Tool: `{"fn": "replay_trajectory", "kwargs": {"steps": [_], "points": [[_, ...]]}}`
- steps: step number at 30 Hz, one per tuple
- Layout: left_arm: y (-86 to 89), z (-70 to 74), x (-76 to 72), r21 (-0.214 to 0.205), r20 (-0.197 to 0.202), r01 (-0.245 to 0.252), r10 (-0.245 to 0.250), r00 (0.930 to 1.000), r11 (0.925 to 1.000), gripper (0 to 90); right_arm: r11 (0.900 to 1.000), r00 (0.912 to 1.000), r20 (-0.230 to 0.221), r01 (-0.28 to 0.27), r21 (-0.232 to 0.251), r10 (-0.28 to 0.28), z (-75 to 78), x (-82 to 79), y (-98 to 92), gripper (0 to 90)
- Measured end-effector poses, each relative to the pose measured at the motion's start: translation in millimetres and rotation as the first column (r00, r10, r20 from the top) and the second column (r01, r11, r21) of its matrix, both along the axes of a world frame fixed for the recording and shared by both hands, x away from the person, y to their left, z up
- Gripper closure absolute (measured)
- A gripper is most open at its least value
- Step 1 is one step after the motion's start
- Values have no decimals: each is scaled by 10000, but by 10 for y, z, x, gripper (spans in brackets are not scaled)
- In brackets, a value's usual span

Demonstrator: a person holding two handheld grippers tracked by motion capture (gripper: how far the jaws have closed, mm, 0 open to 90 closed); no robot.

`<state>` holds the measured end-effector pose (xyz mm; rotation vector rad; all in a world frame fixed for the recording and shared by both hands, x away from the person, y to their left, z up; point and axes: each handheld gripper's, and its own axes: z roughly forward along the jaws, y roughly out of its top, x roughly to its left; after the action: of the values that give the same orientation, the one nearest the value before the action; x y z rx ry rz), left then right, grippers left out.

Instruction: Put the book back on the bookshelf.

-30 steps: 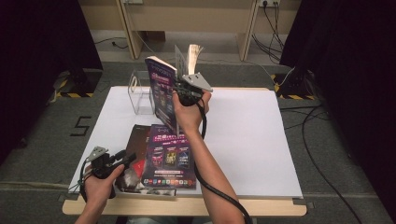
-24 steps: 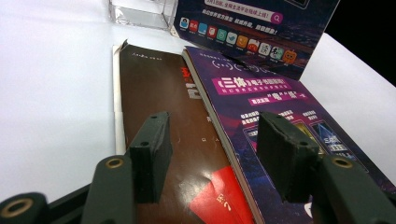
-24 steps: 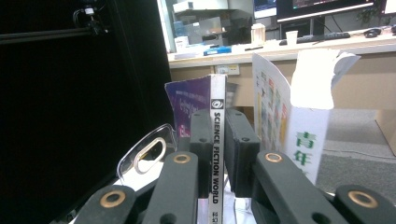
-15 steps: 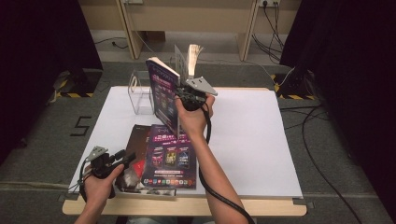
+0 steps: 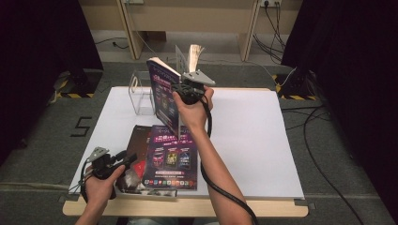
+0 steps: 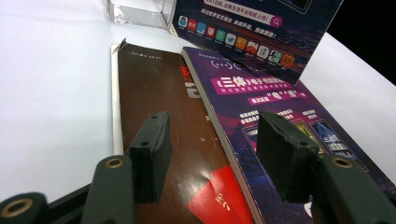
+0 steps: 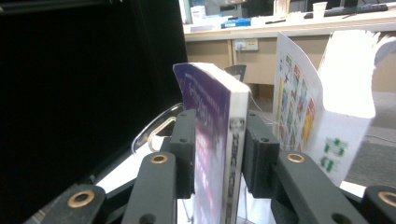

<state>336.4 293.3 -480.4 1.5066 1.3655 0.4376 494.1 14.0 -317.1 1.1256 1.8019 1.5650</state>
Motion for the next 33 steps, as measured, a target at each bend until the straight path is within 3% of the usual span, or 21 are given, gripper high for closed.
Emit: {"fn": "replay_trajectory", "kwargs": {"steps": [5, 15, 21, 25, 30, 33], "points": [[4, 6, -3, -13, 27, -4, 4, 10000, 10000, 445, 9996, 9997, -240, -111, -244, 105, 58, 76, 94, 679], [18, 2, 1, 2, 15, -14, 14, 10000, 10000, 445, 9966, 9939, -1097, -9, -820, -81, 107, 194, 159, 821], [2, 4, -2, 17, 14, 28, -28, 10000, 10000, 445, 9944, 9888, -1491, -163, -1043, 5, 162, 204, 175, 829], [3, 2, 0, 36, 3, 42, -42, 10000, 10000, 445, 9939, 9926, -1212, -241, -1079, 109, 172, 150, 213, 830], [17, 2, 0, 39, 18, 19, -19, 10000, 10000, 446, 9925, 9985, -531, -179, -1207, 115, 229, 86, 265, 831], [19, 4, 0, 29, 32, 16, -16, 10000, 10000, 447, 9948, 9999, -103, -42, -1020, 31, 270, 79, 262, 831]]}}
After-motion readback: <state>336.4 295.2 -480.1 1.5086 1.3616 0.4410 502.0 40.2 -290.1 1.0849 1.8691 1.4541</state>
